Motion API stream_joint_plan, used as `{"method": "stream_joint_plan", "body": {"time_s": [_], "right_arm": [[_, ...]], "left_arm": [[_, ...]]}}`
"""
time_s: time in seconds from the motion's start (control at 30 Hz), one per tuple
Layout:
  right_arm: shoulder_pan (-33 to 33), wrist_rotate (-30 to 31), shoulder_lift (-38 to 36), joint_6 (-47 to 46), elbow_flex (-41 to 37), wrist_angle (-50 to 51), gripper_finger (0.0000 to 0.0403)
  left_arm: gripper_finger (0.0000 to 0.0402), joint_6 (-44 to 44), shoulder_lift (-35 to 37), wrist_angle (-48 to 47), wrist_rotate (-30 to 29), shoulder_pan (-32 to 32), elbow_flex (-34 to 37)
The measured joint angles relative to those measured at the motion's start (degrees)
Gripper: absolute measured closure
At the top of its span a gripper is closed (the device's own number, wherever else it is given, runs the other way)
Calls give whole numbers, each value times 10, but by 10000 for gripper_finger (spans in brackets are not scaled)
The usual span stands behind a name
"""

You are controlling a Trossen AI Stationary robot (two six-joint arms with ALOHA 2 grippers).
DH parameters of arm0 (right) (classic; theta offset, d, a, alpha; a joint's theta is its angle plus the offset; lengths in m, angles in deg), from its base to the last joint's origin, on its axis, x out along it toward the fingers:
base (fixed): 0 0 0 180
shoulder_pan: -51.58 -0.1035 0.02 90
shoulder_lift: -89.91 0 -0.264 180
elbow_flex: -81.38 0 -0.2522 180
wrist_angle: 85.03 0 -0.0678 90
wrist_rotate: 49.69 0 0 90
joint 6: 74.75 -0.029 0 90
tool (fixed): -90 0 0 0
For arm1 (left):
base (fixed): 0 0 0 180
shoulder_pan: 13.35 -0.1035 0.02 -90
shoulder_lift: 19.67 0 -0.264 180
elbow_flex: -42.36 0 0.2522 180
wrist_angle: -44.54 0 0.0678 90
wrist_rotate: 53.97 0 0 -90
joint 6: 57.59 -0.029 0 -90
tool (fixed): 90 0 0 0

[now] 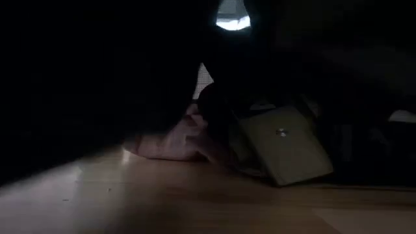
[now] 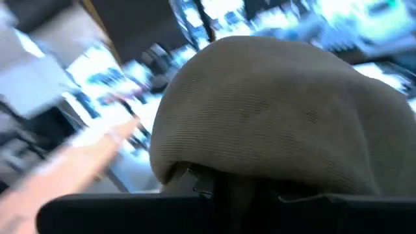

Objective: Sort clothes
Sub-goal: Put the black jacket into the white bin

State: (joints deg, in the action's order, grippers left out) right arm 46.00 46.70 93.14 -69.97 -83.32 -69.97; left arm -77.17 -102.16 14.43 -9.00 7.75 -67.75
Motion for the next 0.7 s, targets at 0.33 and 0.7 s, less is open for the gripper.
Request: {"method": "stream_joint_plan", "body": {"time_s": [0.33,0.7], "right_arm": [[0,0,0,0,0,0,185],[0,0,0,0,0,0,185]], "left_arm": [[367,-266,31,371,1,-121,-1],[367,-136,22,274,79,-348,9]]}}
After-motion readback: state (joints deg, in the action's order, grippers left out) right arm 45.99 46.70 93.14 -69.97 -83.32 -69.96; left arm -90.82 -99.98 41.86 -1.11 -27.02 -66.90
